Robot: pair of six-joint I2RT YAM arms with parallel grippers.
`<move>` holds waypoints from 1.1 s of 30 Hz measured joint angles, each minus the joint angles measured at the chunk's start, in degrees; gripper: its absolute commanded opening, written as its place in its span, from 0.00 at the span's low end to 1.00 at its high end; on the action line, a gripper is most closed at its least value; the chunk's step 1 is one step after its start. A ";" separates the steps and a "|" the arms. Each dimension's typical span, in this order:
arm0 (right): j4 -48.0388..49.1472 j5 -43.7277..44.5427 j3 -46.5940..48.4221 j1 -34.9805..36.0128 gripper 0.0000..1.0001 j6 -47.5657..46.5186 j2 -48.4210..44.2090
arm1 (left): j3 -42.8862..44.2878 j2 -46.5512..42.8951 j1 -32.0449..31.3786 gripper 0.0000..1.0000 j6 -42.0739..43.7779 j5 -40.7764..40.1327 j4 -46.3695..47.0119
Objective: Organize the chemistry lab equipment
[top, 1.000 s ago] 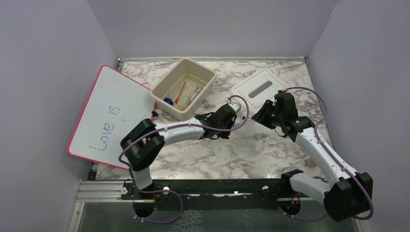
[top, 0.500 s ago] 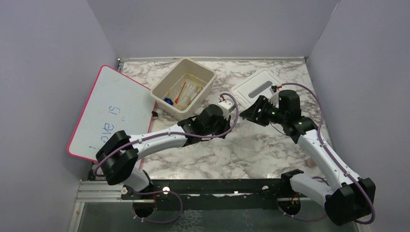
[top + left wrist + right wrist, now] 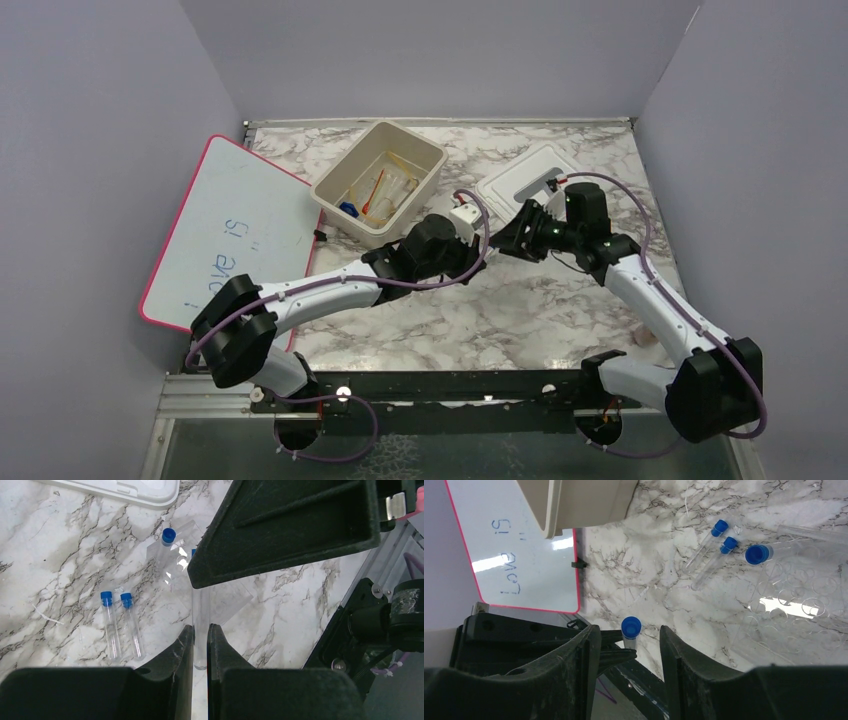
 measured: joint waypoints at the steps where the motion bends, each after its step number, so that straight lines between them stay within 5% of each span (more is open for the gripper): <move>1: 0.07 -0.17 -0.04 0.00 0.47 0.04 0.26 | -0.07 0.00 0.00 0.10 0.00 0.02 0.15; 6: 0.96 -0.83 -0.13 0.00 0.35 0.28 1.11 | -0.74 0.00 0.00 0.10 0.00 0.17 0.46; 18: 2.45 -1.16 -0.74 0.00 0.23 0.57 2.56 | -1.46 -0.76 0.00 0.10 0.09 0.37 0.83; 26: 2.91 -0.11 -0.74 0.00 0.17 -0.02 1.92 | -1.49 -0.76 -0.04 0.56 0.07 -0.61 0.76; 33: 0.96 12.66 -0.70 0.00 0.15 -8.70 -3.67 | -0.85 -2.60 1.03 0.63 -0.57 -4.68 -3.69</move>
